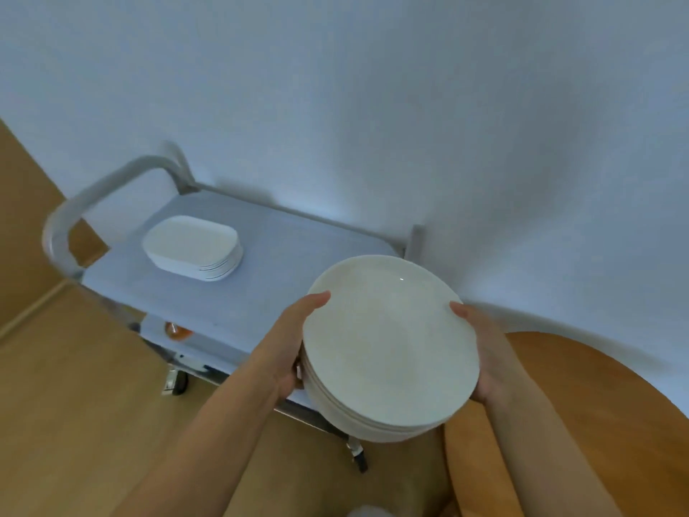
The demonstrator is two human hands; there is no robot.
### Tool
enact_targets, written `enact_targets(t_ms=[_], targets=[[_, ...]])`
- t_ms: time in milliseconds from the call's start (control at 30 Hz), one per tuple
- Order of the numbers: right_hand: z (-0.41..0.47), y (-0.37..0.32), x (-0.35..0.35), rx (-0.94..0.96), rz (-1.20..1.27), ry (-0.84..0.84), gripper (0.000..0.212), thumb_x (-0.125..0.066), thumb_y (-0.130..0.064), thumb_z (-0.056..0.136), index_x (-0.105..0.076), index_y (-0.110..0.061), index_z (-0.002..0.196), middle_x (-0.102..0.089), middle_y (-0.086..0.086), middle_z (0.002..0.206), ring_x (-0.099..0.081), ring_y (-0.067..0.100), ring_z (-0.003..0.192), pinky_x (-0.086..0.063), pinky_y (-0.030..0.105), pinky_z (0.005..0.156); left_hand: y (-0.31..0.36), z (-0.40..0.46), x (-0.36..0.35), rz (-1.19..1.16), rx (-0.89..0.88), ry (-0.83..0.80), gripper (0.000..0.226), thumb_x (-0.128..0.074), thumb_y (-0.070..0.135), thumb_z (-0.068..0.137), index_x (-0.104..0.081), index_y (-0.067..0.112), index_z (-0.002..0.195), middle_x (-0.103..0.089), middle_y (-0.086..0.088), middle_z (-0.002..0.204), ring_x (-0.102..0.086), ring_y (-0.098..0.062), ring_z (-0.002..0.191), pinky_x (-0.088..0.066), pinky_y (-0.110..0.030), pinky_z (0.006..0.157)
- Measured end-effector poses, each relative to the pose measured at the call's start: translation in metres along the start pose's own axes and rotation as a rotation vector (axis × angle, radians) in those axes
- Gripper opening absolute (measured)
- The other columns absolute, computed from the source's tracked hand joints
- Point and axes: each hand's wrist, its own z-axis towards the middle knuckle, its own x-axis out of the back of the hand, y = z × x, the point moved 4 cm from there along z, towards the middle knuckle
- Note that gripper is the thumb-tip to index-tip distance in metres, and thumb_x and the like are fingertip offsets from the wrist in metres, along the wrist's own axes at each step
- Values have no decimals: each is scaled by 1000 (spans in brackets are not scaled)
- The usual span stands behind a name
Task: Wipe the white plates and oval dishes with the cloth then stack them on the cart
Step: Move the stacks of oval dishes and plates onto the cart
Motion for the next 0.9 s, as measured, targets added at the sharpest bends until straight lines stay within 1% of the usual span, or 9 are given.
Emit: enact_targets(t_ms=[100,167,233,333,400,467,633,767,900], targets=[[24,9,-38,-30,-16,-42,21,-48,-23,91,-60,-8,100,-72,13,72,-69,29,58,-53,37,54,14,12,37,-33,-22,47,67,-68,56,59,-62,20,115,-68,-13,110,-60,-37,106,-41,-56,100],[44,14,-55,-45,-27,-54,19,-48,-22,91,-60,-8,97,-72,13,70,-69,28,56,-54,36,48,20,25,56,-49,-8,77,70,-68,56,55,-62,20,115,-69,-13,109,-60,-36,106,-42,-55,100],[68,18,-68,-54,-69,-37,18,-51,-23,90,-60,-10,99,-72,12,70,-69,29,59,-55,35,51,25,41,71,-65,5,118,72,-67,58,55,-61,21,117,-68,-12,111,-59,-36,106,-42,-55,99],[107,22,-86,-70,-109,-8,21,-55,-26,87,-60,-12,101,-72,11,72,-68,30,63,-54,36,51,35,76,91,-104,8,163,63,-60,63,72,-58,25,122,-65,-12,115,-58,-36,107,-42,-57,98],[125,25,-95,-93,-115,-2,21,-56,-28,86,-62,-14,101,-73,12,74,-67,33,69,-54,38,52,42,92,97,-108,29,190,65,-57,68,71,-59,27,121,-66,-11,114,-59,-35,108,-43,-56,98],[146,23,-104,-101,-128,-7,22,-56,-29,87,-62,-15,102,-73,12,77,-66,35,75,-54,40,56,51,111,102,-99,61,186,68,-56,73,68,-59,30,120,-66,-8,115,-58,-34,109,-42,-56,99],[190,17,-116,-110,-138,35,23,-56,-28,89,-62,-15,107,-73,11,84,-64,35,86,-53,43,69,65,157,112,-58,124,205,57,-43,73,80,-57,34,119,-65,-4,115,-58,-30,107,-43,-54,97],[223,20,-120,-113,-127,110,18,-53,-28,90,-63,-15,99,-74,8,76,-63,32,81,-50,41,68,73,194,115,-44,148,228,45,-44,68,83,-56,35,111,-65,-3,109,-58,-30,101,-45,-49,89],[248,31,-120,-159,-89,202,23,-53,-31,90,-64,-15,103,-74,8,78,-65,30,78,-51,36,64,75,230,123,-23,180,172,32,-43,64,86,-58,40,99,-68,2,102,-61,-25,95,-48,-42,78]])
